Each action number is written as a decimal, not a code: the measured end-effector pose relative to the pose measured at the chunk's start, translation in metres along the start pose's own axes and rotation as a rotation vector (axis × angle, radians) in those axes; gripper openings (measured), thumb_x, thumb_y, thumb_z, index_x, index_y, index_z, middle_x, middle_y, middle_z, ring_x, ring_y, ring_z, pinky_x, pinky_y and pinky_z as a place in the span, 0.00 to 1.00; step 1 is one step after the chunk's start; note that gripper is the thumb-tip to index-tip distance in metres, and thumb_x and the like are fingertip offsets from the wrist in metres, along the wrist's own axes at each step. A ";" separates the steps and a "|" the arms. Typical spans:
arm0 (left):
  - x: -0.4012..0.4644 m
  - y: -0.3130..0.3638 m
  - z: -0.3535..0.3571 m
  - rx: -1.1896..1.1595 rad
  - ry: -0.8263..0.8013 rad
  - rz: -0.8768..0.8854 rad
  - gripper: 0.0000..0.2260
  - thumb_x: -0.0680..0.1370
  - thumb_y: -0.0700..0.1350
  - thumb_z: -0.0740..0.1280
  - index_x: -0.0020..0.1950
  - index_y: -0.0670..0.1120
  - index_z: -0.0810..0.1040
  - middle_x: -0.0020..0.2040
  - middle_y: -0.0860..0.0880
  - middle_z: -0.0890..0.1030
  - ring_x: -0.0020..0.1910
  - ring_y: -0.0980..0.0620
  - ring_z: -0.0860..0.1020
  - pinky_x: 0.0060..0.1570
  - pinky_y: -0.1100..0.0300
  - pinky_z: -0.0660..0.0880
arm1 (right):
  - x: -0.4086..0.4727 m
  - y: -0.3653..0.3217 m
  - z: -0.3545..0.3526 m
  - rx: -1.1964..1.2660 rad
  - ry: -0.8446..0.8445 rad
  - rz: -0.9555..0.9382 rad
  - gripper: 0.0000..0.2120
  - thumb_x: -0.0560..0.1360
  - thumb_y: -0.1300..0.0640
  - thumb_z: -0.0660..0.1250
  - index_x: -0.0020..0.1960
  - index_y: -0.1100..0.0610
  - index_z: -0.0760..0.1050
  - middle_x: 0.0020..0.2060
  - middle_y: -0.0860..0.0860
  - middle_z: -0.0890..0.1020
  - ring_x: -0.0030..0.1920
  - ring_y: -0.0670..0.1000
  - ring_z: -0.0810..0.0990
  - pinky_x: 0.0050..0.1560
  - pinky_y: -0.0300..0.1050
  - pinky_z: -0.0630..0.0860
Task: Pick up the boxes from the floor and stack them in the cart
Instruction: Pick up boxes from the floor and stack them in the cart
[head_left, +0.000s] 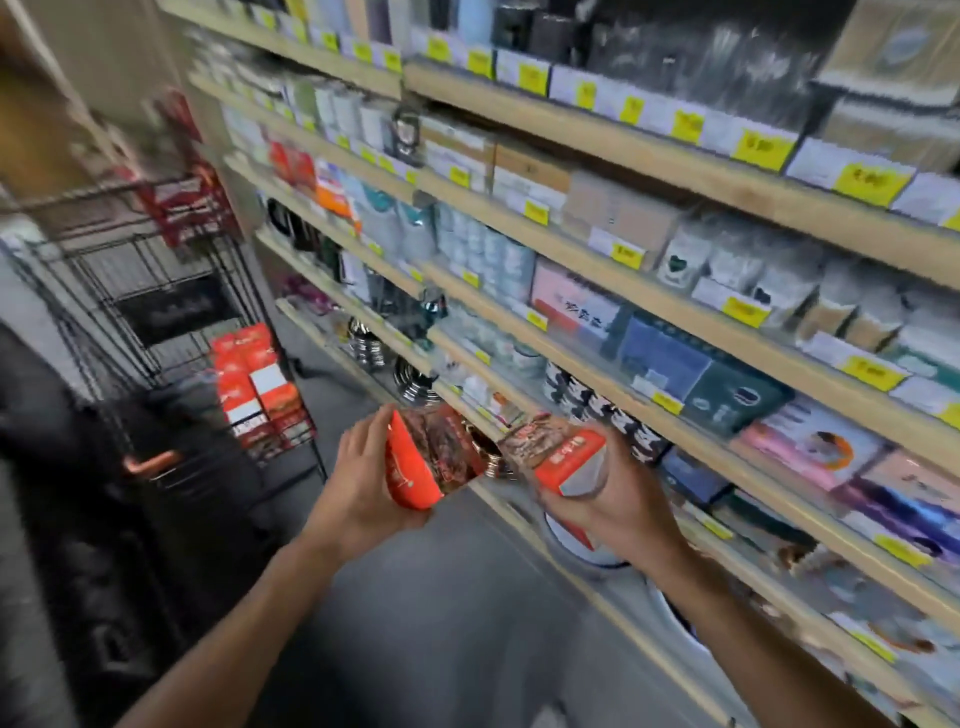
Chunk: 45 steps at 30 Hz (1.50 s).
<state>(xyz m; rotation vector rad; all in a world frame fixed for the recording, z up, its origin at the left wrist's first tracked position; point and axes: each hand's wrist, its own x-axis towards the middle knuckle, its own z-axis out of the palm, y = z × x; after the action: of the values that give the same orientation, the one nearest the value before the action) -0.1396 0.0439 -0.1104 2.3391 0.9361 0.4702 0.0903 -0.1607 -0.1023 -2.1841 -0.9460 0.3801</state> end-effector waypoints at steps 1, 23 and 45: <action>-0.002 -0.009 -0.006 0.003 0.018 -0.039 0.62 0.54 0.58 0.81 0.80 0.47 0.51 0.72 0.49 0.62 0.72 0.48 0.60 0.73 0.52 0.61 | 0.010 -0.006 0.010 -0.006 -0.033 -0.023 0.42 0.55 0.30 0.79 0.64 0.37 0.66 0.51 0.40 0.82 0.48 0.44 0.82 0.47 0.51 0.82; 0.083 -0.136 -0.100 0.147 0.385 -0.530 0.61 0.54 0.54 0.84 0.79 0.49 0.53 0.73 0.52 0.63 0.73 0.50 0.60 0.69 0.48 0.67 | 0.276 -0.153 0.187 0.069 -0.460 -0.379 0.42 0.57 0.40 0.81 0.66 0.39 0.66 0.51 0.41 0.80 0.49 0.47 0.81 0.49 0.47 0.79; 0.119 -0.417 -0.239 0.051 0.338 -0.668 0.59 0.58 0.52 0.84 0.80 0.44 0.51 0.75 0.48 0.61 0.74 0.49 0.57 0.69 0.56 0.61 | 0.329 -0.358 0.466 0.007 -0.602 -0.390 0.42 0.58 0.44 0.84 0.67 0.45 0.69 0.53 0.43 0.79 0.53 0.47 0.79 0.52 0.41 0.74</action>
<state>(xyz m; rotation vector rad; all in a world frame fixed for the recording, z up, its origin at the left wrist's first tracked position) -0.3916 0.4657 -0.1719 1.8519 1.8106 0.5638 -0.1061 0.4796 -0.1692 -1.8382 -1.6534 0.8687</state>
